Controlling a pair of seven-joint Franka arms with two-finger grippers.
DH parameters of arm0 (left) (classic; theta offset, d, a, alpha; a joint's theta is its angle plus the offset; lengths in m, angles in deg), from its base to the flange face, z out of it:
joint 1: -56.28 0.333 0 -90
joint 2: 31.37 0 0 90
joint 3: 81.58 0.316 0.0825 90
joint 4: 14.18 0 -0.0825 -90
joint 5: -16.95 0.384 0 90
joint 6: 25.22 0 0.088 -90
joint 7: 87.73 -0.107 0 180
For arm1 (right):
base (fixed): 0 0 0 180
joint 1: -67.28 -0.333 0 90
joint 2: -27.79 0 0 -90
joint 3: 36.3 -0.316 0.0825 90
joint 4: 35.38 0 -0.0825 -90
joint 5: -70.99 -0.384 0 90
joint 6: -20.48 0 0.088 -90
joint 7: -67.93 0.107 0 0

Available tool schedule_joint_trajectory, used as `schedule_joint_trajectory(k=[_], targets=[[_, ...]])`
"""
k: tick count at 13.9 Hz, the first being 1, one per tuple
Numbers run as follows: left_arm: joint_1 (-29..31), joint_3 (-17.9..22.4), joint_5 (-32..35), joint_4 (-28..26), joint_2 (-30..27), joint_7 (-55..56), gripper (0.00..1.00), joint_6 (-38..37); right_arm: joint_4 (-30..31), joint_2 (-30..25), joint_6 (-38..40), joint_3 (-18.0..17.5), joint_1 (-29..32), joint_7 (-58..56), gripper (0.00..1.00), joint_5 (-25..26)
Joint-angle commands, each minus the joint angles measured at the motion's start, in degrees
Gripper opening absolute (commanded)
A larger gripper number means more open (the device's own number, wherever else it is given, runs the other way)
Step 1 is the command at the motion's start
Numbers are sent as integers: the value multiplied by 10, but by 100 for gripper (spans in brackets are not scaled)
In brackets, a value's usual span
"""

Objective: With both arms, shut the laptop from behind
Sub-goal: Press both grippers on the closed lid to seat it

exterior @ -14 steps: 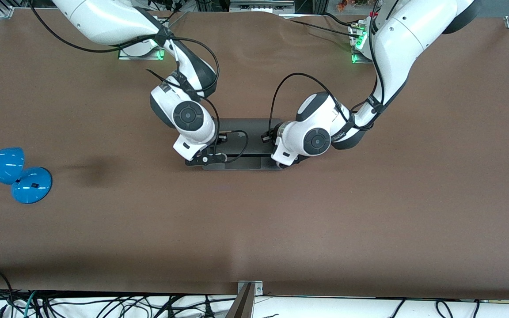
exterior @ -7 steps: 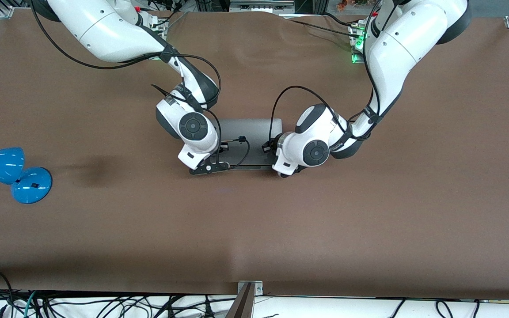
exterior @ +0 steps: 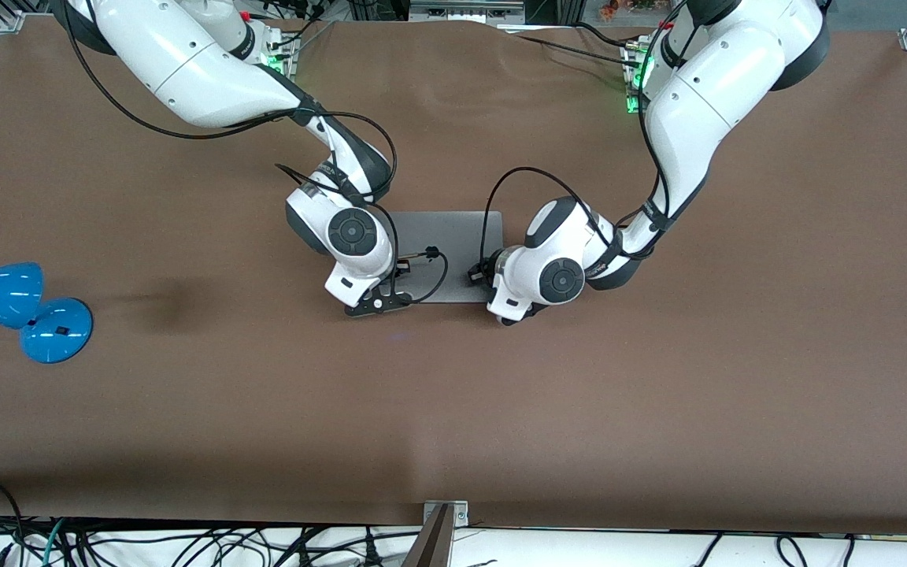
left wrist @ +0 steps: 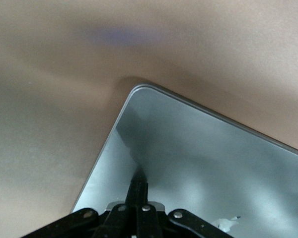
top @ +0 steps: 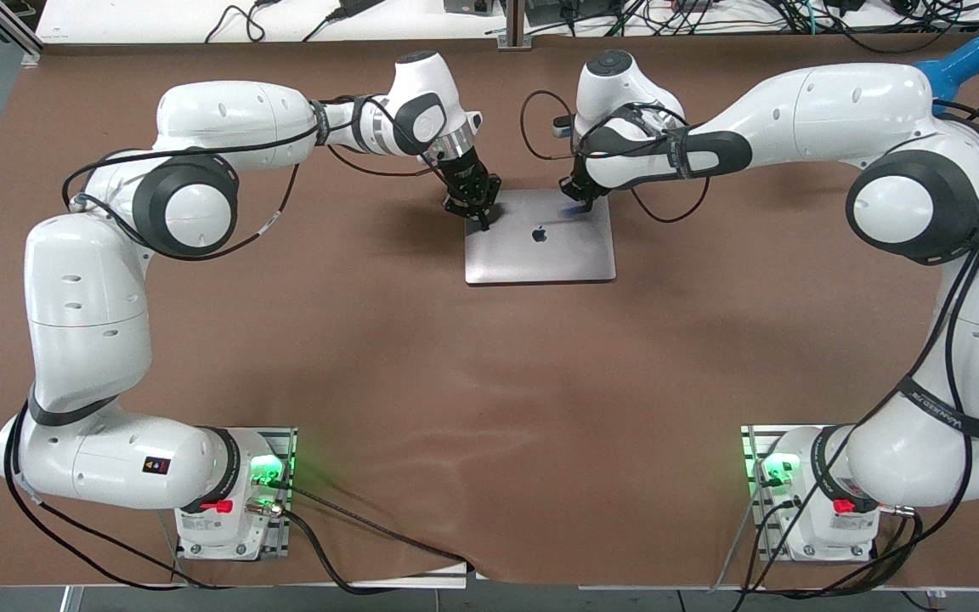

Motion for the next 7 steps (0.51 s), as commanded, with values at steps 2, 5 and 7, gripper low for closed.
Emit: schedule_joint_trajectory(k=[2,5,7], targets=[[-17,11,41,20,22,18,0,12,-14,19,-9,-3,-1,5,0,15],[-15,11,41,20,21,18,12,12,-15,17,-9,-3,9,1,23,9],[-8,11,45,20,8,11,100,8,-18,11,-8,-5,12,9,100,8]])
